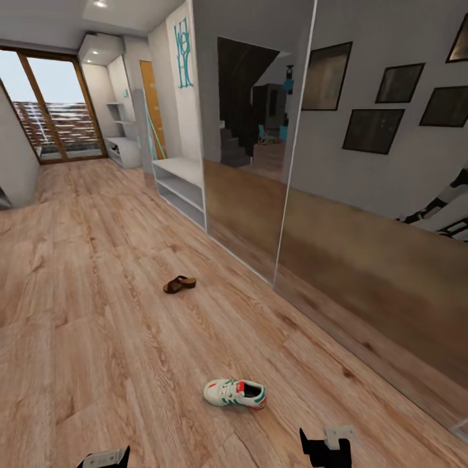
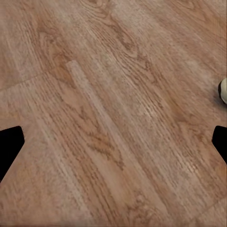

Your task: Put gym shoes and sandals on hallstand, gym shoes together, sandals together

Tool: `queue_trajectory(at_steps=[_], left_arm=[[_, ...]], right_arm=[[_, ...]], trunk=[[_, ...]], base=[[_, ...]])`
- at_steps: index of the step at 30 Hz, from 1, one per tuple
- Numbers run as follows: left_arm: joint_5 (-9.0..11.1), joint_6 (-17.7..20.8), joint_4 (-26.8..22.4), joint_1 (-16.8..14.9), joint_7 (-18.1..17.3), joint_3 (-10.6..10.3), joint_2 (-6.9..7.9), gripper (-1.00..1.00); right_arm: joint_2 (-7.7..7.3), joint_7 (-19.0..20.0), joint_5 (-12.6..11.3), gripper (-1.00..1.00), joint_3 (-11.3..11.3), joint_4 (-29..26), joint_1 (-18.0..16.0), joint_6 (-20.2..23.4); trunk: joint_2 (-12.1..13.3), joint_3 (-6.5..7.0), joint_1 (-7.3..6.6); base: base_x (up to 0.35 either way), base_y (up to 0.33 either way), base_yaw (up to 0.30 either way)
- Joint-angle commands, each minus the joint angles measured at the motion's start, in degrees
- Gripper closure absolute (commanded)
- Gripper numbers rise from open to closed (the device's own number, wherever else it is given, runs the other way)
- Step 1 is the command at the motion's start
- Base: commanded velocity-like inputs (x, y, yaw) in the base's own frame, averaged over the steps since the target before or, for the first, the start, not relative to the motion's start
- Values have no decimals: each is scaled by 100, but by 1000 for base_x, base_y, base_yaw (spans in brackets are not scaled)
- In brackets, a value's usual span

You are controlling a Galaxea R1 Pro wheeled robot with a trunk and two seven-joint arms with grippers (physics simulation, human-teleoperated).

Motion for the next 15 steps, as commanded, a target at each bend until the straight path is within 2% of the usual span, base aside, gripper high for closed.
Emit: queue_trajectory(at_steps=[1, 15], left_arm=[[35, -11, 6, -5, -53, 30, -2, -100], [35, -11, 6, -5, -53, 21, -9, -100]], right_arm=[[-4, -6, -56, -100, 48, 0, -2, -17], [-4, -6, -57, -100, 48, 4, -2, -16]], trunk=[[-2, -5, 0], [-2, -5, 0]], base=[[97, -161, 270], [120, -222, 276]])
